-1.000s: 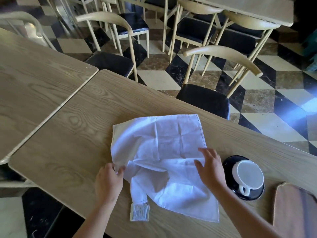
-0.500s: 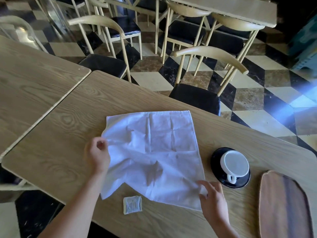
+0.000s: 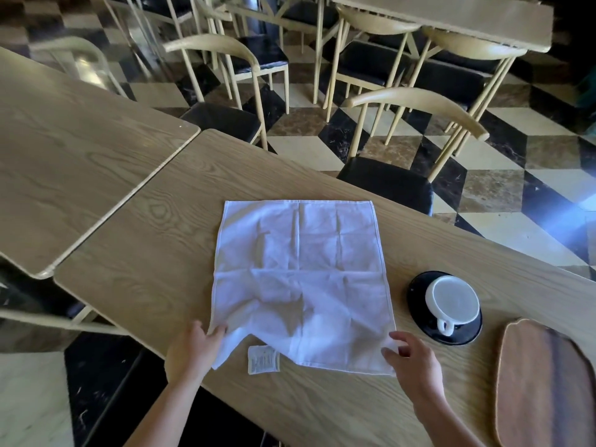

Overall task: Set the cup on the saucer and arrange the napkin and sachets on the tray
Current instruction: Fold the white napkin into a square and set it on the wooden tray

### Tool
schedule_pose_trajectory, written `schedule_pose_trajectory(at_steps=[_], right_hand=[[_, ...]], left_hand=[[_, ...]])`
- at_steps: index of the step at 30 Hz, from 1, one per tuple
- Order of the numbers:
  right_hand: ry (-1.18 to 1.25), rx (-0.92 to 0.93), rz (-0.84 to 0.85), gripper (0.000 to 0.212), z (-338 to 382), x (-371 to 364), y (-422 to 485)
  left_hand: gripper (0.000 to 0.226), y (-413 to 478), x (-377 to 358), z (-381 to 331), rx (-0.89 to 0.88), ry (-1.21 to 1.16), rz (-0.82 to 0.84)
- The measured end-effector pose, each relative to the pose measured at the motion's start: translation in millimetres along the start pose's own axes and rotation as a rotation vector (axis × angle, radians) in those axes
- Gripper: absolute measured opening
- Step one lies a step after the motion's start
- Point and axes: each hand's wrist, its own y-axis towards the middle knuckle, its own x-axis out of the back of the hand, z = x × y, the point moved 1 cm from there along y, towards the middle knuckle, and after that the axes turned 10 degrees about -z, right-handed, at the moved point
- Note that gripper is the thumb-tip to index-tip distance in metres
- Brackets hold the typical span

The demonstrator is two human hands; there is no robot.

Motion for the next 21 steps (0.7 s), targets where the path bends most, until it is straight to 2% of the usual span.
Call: schedule_pose_trajectory(at_steps=[2, 4, 5, 8, 10, 12, 14, 18, 21], right_hand=[[0.057, -0.031, 0.022, 0.025, 1, 1, 0], [0.185, -0.084, 0.038, 0.022, 3, 2, 2], [0.256, -0.107, 0.041, 0.021, 4, 3, 4], [0.457, -0.152, 0.039, 0.021, 11, 8, 8], [0.519, -0.16, 0.048, 0.019, 14, 12, 11], [0.501, -0.145, 0.072, 0.019, 12, 15, 14], [0.454, -0.139, 0.099, 0.019, 6, 16, 14], [0.433, -0.17, 0.113, 0.019, -8, 21, 11], [0.443, -0.212, 0.18, 0.037, -14, 25, 8]], left_hand=[[0.03, -12, 4, 1, 0.034, -0.115, 0.023], [0.009, -14, 6, 2, 0.103, -0.348, 0.039], [0.005, -14, 9, 1, 0.131, -0.463, 0.042], [0.013, -10, 19, 0, 0.09, -0.633, -0.098], [0.019, -10, 27, -2, -0.02, -0.604, -0.217], [0.019, -13, 30, -2, -0.093, -0.567, -0.259], [0.014, -14, 27, 4, -0.063, -0.545, -0.237], [0.011, -18, 23, 19, 0.153, -0.682, -0.109], [0.018, -25, 26, 28, 0.163, -0.704, -0.081]])
